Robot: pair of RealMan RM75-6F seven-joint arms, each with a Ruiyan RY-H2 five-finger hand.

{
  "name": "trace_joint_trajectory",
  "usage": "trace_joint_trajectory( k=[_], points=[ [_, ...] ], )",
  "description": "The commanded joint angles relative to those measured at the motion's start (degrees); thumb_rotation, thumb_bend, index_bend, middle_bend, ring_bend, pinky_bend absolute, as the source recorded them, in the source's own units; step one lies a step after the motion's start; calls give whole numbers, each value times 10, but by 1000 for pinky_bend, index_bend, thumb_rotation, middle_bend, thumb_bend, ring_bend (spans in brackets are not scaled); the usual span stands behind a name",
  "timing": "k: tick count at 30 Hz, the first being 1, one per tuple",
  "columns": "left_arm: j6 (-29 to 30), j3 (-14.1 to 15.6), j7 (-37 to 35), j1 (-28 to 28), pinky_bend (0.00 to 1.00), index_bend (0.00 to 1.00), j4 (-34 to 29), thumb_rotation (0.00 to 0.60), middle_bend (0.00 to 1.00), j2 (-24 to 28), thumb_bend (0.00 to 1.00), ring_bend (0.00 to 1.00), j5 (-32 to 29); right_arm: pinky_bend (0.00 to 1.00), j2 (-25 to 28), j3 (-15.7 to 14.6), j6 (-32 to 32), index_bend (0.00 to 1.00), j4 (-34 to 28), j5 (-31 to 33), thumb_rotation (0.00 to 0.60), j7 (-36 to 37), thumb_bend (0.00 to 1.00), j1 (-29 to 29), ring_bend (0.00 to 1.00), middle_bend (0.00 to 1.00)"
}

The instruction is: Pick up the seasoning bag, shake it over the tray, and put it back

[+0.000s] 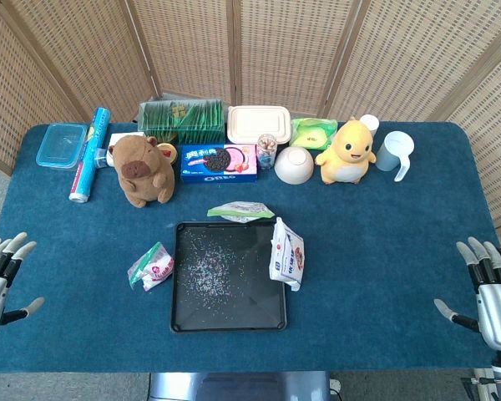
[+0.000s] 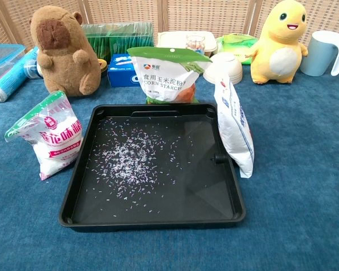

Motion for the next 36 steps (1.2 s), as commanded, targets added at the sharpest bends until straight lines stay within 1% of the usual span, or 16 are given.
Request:
trace_joint_trajectory(
  k=[1, 10, 13, 15, 16, 18, 21, 27, 30, 36],
  points=[
    [1, 0, 3, 0, 50, 55, 1, 600, 0, -2, 0, 9, 1, 59, 0, 0, 0, 15, 0, -1, 488, 0, 0, 0, 10, 0],
    [-7, -1, 6, -3, 50, 55, 5, 600, 0, -10, 0, 9, -3, 59, -1, -1, 5, 17, -2, -2, 491, -5, 0, -3, 10, 0],
    [-24, -9, -20, -18, 50, 55, 19, 600, 0, -26, 0, 10, -6, 58, 0, -1, 4, 17, -3, -1, 490, -5, 0, -3, 10, 0],
    [-45, -11, -77, -37, 50, 55, 40, 600, 0, -45, 0, 10, -1, 58, 0, 0, 5, 17, -4, -1, 492, -3, 0, -3, 10, 0],
    [-52, -11, -97, -43, 50, 55, 47, 600, 0, -51, 0, 10, 2, 58, 1, 0, 5, 18, -4, -1, 491, -3, 0, -3, 10, 0],
    [-69, -6, -161, -61, 50, 55, 72, 600, 0, -70, 0, 10, 19, 58, 0, -1, 3, 18, -4, -2, 490, -2, 0, -2, 10, 0],
    [-89, -3, -211, -80, 50, 55, 105, 600, 0, -102, 0, 10, 27, 58, -1, -2, 1, 17, -2, -3, 489, -4, 0, -2, 10, 0],
    [-129, -1, -269, -111, 50, 62, 169, 600, 0, -176, 0, 22, 27, 59, -3, -3, 0, 17, -1, -4, 491, -7, 0, -1, 10, 0],
    [-148, 2, -289, -126, 50, 95, 202, 600, 11, -214, 0, 38, 29, 58, -4, -3, -1, 17, -1, -3, 488, -8, 0, -1, 10, 0],
    [-180, -4, -295, -151, 62, 109, 243, 600, 17, -263, 0, 47, 15, 59, -5, -1, -1, 17, 1, 0, 488, -6, 0, 0, 10, 0]
  ],
)
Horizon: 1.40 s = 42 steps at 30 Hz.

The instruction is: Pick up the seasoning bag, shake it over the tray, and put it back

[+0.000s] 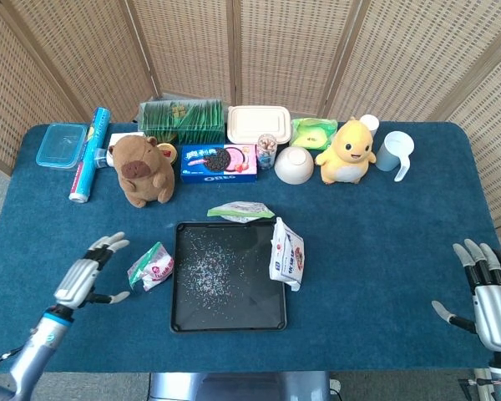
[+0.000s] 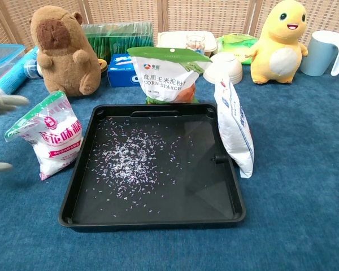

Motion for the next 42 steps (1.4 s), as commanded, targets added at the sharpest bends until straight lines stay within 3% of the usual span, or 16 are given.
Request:
trace_joint_trajectory(
  k=[1, 9, 21, 25, 29, 37, 42],
  points=[
    [-27, -6, -5, -20, 76, 113, 19, 600, 17, -27, 0, 55, -13, 59, -1, 1, 0, 17, 1, 1, 490, 1, 0, 0, 10, 0],
    [-58, -17, 10, -45, 139, 186, 42, 600, 89, -73, 11, 120, -37, 58, -1, 3, -6, 17, 7, 5, 489, 8, 0, 3, 10, 0],
    [-33, -23, 53, -47, 360, 424, 41, 600, 326, -98, 124, 336, -45, 58, -1, 3, -9, 17, 7, 10, 491, 9, 0, 4, 10, 0],
    [-28, -27, 80, -50, 436, 566, 47, 600, 464, -108, 167, 444, -51, 58, -3, 2, -11, 17, 7, 9, 492, 7, 0, 5, 11, 0],
    [-9, -34, 99, -48, 499, 642, 53, 600, 536, -120, 230, 502, -55, 59, -3, 2, -9, 17, 7, 9, 491, 5, 0, 4, 10, 0],
    [5, -40, 104, -47, 539, 699, 55, 600, 581, -123, 253, 548, -62, 58, -4, 1, -10, 17, 7, 8, 489, 4, 0, 4, 10, 0],
    [29, -32, 93, -59, 539, 701, 38, 600, 583, -84, 261, 549, -26, 59, -4, 1, -11, 17, 6, 10, 489, 3, 0, 5, 10, 0]
  ],
)
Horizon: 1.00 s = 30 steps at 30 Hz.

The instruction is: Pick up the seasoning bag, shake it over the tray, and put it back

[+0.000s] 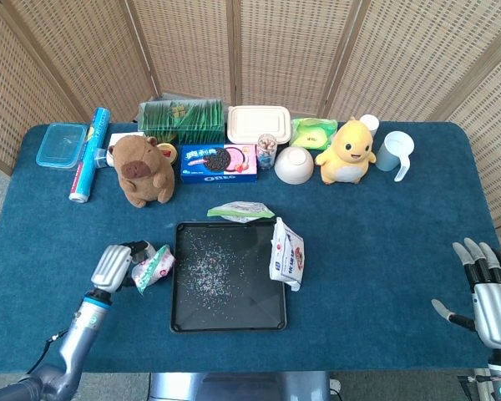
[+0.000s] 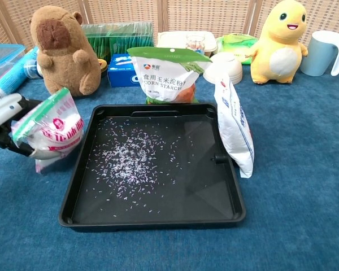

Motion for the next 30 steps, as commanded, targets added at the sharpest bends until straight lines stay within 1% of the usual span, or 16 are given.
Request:
trace_joint_trajectory(
  k=[1, 6, 7, 10, 13, 14, 15, 16, 19, 22, 26, 30],
  points=[
    [23, 10, -3, -14, 541, 701, -17, 600, 583, 42, 261, 550, 41, 58, 0, 0, 0, 17, 0, 0, 490, 0, 0, 0, 10, 0],
    [27, 30, 48, -39, 557, 728, -63, 600, 605, 121, 261, 550, 93, 59, 1, 1, 1, 17, -2, 2, 488, 2, 0, -1, 10, 0],
    [24, 32, 74, -48, 557, 737, -77, 600, 614, 143, 261, 550, 106, 58, 1, 1, 0, 17, -2, 2, 490, 3, 0, 0, 10, 0],
    [16, 33, 150, -66, 559, 746, -105, 600, 622, 185, 261, 549, 130, 58, 2, 1, -1, 17, -3, 3, 493, 2, 0, 0, 10, 0],
    [0, 34, 196, -78, 581, 750, -127, 600, 625, 210, 258, 549, 139, 58, 2, 1, 0, 17, -4, 2, 488, 1, 0, 0, 10, 0],
    [-9, 33, 216, -83, 594, 750, -136, 600, 625, 220, 257, 549, 141, 58, 2, 1, 0, 17, -4, 2, 491, 0, 0, 0, 10, 0],
    [-22, 31, 254, -92, 604, 750, -141, 600, 625, 232, 257, 549, 147, 58, 1, 0, 0, 17, -4, 0, 490, -1, 0, 0, 10, 0],
    [-41, 31, 286, -101, 617, 750, -158, 600, 625, 246, 257, 549, 148, 58, 0, 0, 0, 17, -4, 0, 489, -3, 0, 0, 10, 0],
    [-71, 27, 357, -120, 632, 750, -198, 600, 625, 276, 257, 549, 156, 58, -1, -1, -2, 17, -3, 1, 491, -6, 0, 1, 10, 0],
    [-90, 21, 420, -136, 632, 750, -229, 600, 625, 298, 255, 549, 166, 59, -2, 0, -1, 17, -3, 0, 495, -9, 0, 1, 10, 0],
    [-119, 14, 499, -154, 632, 750, -254, 600, 625, 318, 237, 549, 177, 58, -1, -2, 3, 17, -6, -5, 490, -10, 0, 0, 10, 0],
    [-139, 14, 543, -165, 632, 750, -262, 600, 625, 322, 238, 549, 185, 58, 1, -2, 6, 18, -7, -7, 490, -6, 0, -2, 10, 0]
  ],
)
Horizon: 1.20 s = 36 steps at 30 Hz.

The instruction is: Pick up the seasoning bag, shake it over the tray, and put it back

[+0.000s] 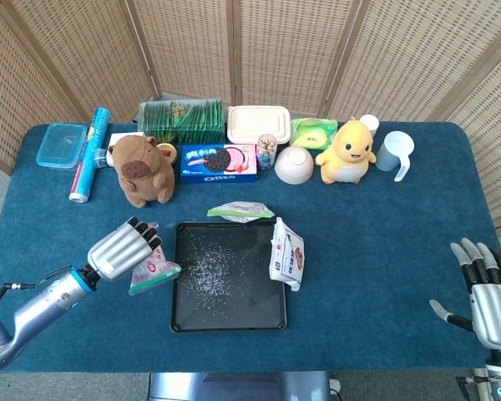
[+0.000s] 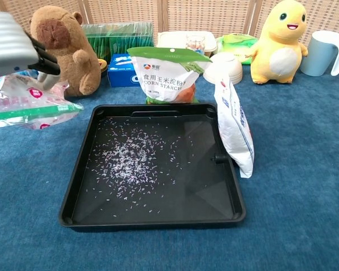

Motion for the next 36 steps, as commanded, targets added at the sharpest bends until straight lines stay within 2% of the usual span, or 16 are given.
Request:
trace_joint_trajectory(
  k=[1, 8, 19, 28, 36],
  points=[
    [-27, -3, 52, -21, 632, 751, -16, 600, 625, 13, 240, 549, 17, 58, 2, 0, 2, 17, -1, -1, 491, 3, 0, -1, 10, 0],
    [-42, -15, 137, -44, 632, 750, -5, 600, 625, -6, 262, 550, 44, 55, 6, -1, 1, 17, -2, -2, 491, 10, 0, -1, 10, 0],
    [-103, -32, 258, -71, 632, 750, -8, 600, 625, -33, 284, 549, 31, 54, 5, -3, -1, 17, -1, -4, 489, 4, 0, -1, 10, 0],
    [-142, -34, 299, -83, 631, 751, -26, 600, 624, -36, 297, 549, 7, 46, 6, -3, -5, 17, 1, -2, 490, 4, 0, 1, 9, 0],
    [-151, -33, 343, -92, 625, 757, -34, 600, 625, -31, 363, 550, 14, 45, 5, -3, -6, 17, 1, -1, 487, 2, 0, 1, 7, 0]
  ],
)
